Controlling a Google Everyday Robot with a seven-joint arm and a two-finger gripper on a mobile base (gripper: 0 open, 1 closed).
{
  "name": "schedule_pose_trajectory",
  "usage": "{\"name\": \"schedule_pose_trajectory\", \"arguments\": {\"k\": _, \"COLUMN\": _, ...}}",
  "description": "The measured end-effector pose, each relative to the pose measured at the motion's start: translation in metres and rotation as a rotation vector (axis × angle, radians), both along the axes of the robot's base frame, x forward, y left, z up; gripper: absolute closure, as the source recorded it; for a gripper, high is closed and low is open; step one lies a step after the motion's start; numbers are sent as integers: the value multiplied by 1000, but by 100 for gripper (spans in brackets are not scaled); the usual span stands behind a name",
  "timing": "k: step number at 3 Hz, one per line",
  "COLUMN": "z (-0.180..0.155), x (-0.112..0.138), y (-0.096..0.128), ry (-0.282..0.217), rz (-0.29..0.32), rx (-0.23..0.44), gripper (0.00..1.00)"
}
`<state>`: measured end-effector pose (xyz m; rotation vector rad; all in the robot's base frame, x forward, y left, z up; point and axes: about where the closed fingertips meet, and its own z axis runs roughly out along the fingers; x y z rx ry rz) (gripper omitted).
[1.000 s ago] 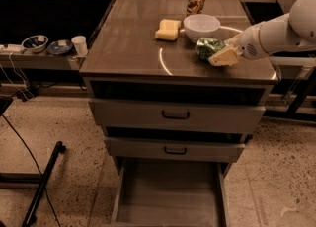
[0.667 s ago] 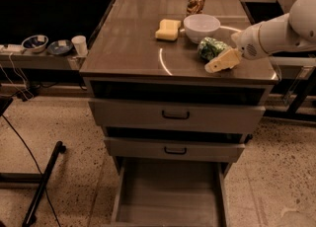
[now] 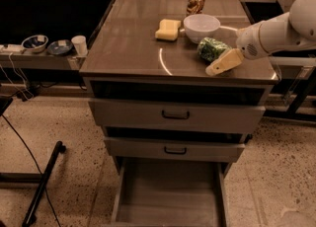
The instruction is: Pick green can from bottom drawer and place on counter
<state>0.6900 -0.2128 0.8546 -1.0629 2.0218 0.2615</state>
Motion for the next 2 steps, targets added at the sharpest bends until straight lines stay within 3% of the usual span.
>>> {"name": "schedule_pose_trajectory", "arguments": {"k": 1, "z": 21, "x": -17, "y": -23, "ry": -81, "rz": 21, "rx": -84, "gripper": 0}}
{"name": "schedule_pose_trajectory", "arguments": {"k": 2, "z": 23, "x": -19, "y": -26, "ry": -98, "rz": 33, "rx": -104, "gripper": 0}}
